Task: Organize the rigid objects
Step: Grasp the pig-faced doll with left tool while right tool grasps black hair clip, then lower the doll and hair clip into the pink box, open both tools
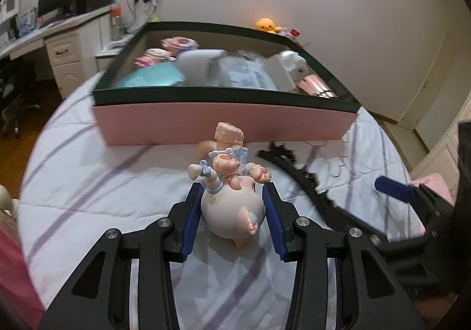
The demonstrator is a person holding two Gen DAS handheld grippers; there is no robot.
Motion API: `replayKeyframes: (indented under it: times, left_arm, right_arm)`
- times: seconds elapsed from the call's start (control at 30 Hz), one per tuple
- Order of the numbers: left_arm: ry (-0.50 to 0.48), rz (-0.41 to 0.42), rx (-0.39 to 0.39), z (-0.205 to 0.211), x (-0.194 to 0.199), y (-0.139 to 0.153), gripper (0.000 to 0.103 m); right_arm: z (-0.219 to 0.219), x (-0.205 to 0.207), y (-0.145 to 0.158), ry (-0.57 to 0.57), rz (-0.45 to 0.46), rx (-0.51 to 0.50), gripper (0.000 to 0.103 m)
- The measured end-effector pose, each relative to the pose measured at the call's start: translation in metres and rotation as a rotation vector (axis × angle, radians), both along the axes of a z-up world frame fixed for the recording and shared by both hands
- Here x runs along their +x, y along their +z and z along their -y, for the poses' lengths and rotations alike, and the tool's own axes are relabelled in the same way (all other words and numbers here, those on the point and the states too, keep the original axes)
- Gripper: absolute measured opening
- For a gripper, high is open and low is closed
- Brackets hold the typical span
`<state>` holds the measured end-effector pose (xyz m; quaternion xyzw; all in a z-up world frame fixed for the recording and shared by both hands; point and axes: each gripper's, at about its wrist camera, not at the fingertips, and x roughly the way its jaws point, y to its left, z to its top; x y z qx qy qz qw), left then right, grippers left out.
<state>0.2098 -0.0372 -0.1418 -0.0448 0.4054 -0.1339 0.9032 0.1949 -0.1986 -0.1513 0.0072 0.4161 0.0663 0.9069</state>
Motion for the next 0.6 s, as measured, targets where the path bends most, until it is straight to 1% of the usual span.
replayKeyframes:
  times: [0.1, 0.13, 0.17, 0.2, 0.23, 0.3, 0.33, 0.37, 0.43, 0.6]
  left_arm:
    - [0.032, 0.011, 0.006, -0.017, -0.004, 0.002, 0.042]
    - [0.039, 0.011, 0.005, -0.021, -0.006, 0.002, 0.042]
    - [0.046, 0.008, 0.004, -0.025, -0.007, 0.001, 0.042]
    - [0.051, 0.006, 0.005, -0.029, -0.009, 0.000, 0.042]
    - [0.058, 0.005, 0.005, -0.033, -0.010, 0.000, 0.042]
    - [0.068, 0.007, 0.005, -0.036, -0.012, -0.001, 0.042]
    - [0.074, 0.009, 0.004, -0.039, -0.014, 0.000, 0.042]
    - [0.077, 0.011, 0.002, -0.041, -0.016, 0.001, 0.042]
    - [0.080, 0.017, -0.002, -0.044, -0.019, 0.003, 0.042]
    - [0.080, 0.039, -0.006, -0.045, -0.028, 0.012, 0.042]
  right_arm:
    - [-0.012, 0.016, -0.003, 0.024, -0.011, -0.026, 0.103]
    - [-0.017, 0.021, -0.004, 0.041, -0.019, -0.032, 0.100]
    - [-0.023, 0.025, -0.006, 0.055, -0.031, -0.048, 0.094]
    - [-0.028, 0.029, -0.009, 0.063, -0.038, -0.066, 0.086]
    - [-0.032, 0.031, -0.011, 0.069, -0.039, -0.083, 0.072]
    - [-0.038, 0.031, -0.008, 0.097, -0.024, -0.085, 0.053]
    - [-0.039, 0.030, -0.006, 0.102, -0.021, -0.086, 0.028]
    - [-0.040, 0.029, -0.005, 0.110, -0.022, -0.088, 0.018]
    - [-0.041, 0.025, -0.005, 0.129, -0.025, -0.081, 0.018]
    - [-0.035, 0.008, 0.005, 0.132, -0.004, -0.018, 0.018]
